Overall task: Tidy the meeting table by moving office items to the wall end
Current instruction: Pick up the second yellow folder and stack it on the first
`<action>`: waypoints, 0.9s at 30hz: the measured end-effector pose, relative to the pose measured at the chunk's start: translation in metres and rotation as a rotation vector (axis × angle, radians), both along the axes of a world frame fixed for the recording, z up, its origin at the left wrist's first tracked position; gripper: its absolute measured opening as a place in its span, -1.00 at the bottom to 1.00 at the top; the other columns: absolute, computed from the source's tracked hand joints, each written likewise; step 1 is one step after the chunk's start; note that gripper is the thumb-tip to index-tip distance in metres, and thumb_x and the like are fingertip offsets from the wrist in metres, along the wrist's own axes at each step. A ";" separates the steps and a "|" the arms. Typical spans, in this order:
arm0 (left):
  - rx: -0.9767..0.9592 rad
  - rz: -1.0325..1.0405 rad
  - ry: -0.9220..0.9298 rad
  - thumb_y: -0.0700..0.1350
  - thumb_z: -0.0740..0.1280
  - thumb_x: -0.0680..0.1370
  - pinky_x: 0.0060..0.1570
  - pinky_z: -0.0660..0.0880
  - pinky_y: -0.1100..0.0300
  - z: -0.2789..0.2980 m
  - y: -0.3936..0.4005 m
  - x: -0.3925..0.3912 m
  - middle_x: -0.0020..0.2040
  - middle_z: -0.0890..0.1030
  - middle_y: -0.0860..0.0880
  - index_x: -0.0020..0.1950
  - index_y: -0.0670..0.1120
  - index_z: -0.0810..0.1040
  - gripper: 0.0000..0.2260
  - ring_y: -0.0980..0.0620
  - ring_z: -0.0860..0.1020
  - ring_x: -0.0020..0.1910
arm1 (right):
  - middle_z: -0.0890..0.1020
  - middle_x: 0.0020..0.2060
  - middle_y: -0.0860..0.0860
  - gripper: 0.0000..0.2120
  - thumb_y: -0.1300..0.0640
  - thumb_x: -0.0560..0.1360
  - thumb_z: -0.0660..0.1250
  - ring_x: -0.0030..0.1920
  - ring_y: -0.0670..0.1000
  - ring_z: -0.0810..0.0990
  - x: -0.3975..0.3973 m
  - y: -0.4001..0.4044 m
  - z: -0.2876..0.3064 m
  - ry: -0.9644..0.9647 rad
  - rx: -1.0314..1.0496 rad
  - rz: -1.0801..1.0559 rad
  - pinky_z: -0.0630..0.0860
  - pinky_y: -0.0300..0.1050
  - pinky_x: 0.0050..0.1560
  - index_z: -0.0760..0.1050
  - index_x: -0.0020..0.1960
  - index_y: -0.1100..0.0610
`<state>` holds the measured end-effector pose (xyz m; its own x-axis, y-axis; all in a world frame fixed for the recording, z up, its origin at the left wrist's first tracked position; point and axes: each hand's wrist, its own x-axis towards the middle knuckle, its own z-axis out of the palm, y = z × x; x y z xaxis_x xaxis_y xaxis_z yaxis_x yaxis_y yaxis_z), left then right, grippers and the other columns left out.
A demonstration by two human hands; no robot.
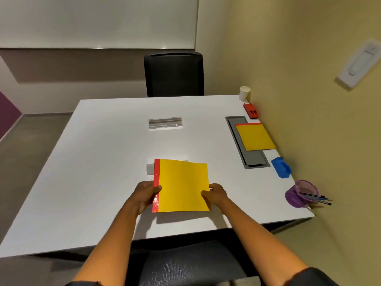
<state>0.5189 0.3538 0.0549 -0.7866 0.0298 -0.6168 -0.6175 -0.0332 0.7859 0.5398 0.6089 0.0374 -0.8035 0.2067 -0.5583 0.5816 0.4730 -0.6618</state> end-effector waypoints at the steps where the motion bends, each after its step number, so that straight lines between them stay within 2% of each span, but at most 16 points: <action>1: 0.033 -0.010 0.010 -0.33 0.29 0.56 -0.16 0.54 0.07 0.005 0.003 0.000 -0.12 0.63 -0.15 0.06 -0.21 0.56 -0.88 -0.10 0.59 -0.17 | 0.47 0.35 0.16 -0.51 0.11 0.52 0.38 0.34 0.12 0.46 0.002 0.006 0.006 0.021 -0.031 -0.016 0.39 -0.08 0.28 0.38 0.40 0.19; 4: 0.081 -0.033 0.044 -0.32 0.28 0.57 0.11 0.52 -0.09 0.021 0.019 -0.001 0.09 0.61 -0.20 0.19 -0.24 0.53 -0.80 -0.22 0.58 0.08 | 0.50 0.31 0.20 -0.52 0.16 0.52 0.38 0.28 0.17 0.52 0.008 0.025 0.024 0.069 -0.121 -0.054 0.46 0.03 0.29 0.38 0.40 0.19; 6: 0.083 -0.048 0.069 -0.32 0.29 0.56 0.22 0.47 -0.14 0.031 0.032 0.000 0.16 0.59 -0.23 0.25 -0.28 0.50 -0.74 -0.27 0.55 0.17 | 0.60 0.16 0.23 -0.61 0.22 0.52 0.37 0.09 0.18 0.61 0.015 0.041 0.036 0.095 -0.167 -0.089 0.52 0.05 0.18 0.45 0.34 0.24; 8: 0.099 -0.050 0.097 -0.32 0.30 0.56 0.22 0.47 -0.13 0.042 0.047 0.002 0.18 0.58 -0.25 0.27 -0.31 0.50 -0.72 -0.26 0.56 0.15 | 0.64 -0.14 0.18 -0.71 0.29 0.53 0.34 -0.23 0.08 0.59 0.023 0.060 0.046 0.113 -0.270 -0.144 0.56 -0.03 -0.11 0.51 0.25 0.29; 10: 0.111 -0.034 0.126 -0.30 0.32 0.55 0.13 0.51 -0.07 0.052 0.061 0.002 0.16 0.59 -0.26 0.22 -0.31 0.52 -0.75 -0.22 0.59 0.05 | 0.59 -0.33 0.09 -0.77 0.31 0.54 0.33 -0.40 -0.02 0.52 0.029 0.078 0.055 0.101 -0.370 -0.193 0.52 -0.17 -0.34 0.54 0.19 0.29; 11: 0.116 -0.022 0.142 -0.29 0.34 0.54 0.07 0.53 -0.05 0.057 0.069 0.003 0.14 0.60 -0.27 0.18 -0.30 0.54 -0.77 -0.20 0.60 -0.01 | 0.58 -0.36 0.08 -0.80 0.31 0.54 0.33 -0.44 -0.04 0.51 0.031 0.088 0.058 0.095 -0.414 -0.218 0.49 -0.20 -0.39 0.54 0.16 0.27; 13: 0.143 0.013 0.174 -0.25 0.36 0.53 -0.09 0.58 0.03 0.065 0.087 0.002 0.08 0.62 -0.27 0.12 -0.27 0.57 -0.82 -0.14 0.63 -0.12 | 0.61 -0.34 0.08 -0.86 0.34 0.53 0.35 -0.41 -0.04 0.57 0.033 0.107 0.064 0.089 -0.512 -0.265 0.54 -0.18 -0.38 0.54 0.07 0.22; 15: 0.210 0.069 0.182 -0.15 0.35 0.56 -0.19 0.58 0.08 0.074 0.105 -0.002 0.01 0.65 -0.22 0.12 -0.24 0.56 -0.79 -0.09 0.63 -0.16 | 0.66 -0.21 0.13 -0.85 0.36 0.52 0.35 -0.27 -0.01 0.64 0.032 0.126 0.069 0.095 -0.619 -0.299 0.63 -0.13 -0.32 0.52 0.07 0.21; 19: 0.495 0.195 0.106 0.06 0.25 0.60 0.04 0.54 -0.03 0.087 0.152 -0.014 -0.02 0.67 -0.22 0.12 -0.25 0.52 -0.63 -0.14 0.61 0.01 | 0.61 0.07 0.30 -0.71 0.40 0.52 0.32 -0.01 0.18 0.63 0.023 0.166 0.068 0.148 -0.825 -0.399 0.64 0.07 0.02 0.44 0.24 0.35; 22: 0.573 0.263 0.096 0.01 0.26 0.60 0.10 0.52 -0.06 0.094 0.201 -0.018 -0.02 0.66 -0.22 0.12 -0.25 0.51 -0.68 -0.14 0.60 0.02 | 0.56 0.15 0.36 -0.67 0.43 0.51 0.31 0.05 0.24 0.59 0.015 0.198 0.065 0.177 -0.915 -0.474 0.48 0.20 0.24 0.39 0.26 0.37; 24: 0.534 0.294 0.102 -0.12 0.28 0.59 0.11 0.52 -0.11 0.095 0.232 -0.017 -0.01 0.62 -0.21 0.11 -0.21 0.51 -0.82 -0.15 0.59 0.00 | 0.59 0.05 0.33 -0.73 0.45 0.50 0.32 -0.06 0.19 0.61 0.008 0.216 0.064 0.199 -0.944 -0.516 0.51 0.19 0.20 0.39 0.17 0.33; 27: 0.433 0.290 0.080 -0.28 0.28 0.57 0.01 0.55 -0.13 0.090 0.278 -0.014 -0.13 0.57 -0.18 -0.04 -0.19 0.50 -0.97 -0.17 0.59 -0.11 | 0.60 -0.07 0.27 -0.78 0.47 0.49 0.31 -0.11 0.17 0.62 -0.003 0.244 0.059 0.241 -0.962 -0.540 0.64 0.15 -0.05 0.38 0.08 0.31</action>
<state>0.5050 0.6318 0.1450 -0.8444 0.0425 -0.5341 -0.4735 -0.5257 0.7067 0.5367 0.8530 0.0968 -0.8474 0.1269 -0.5155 0.3637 -0.5686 -0.7378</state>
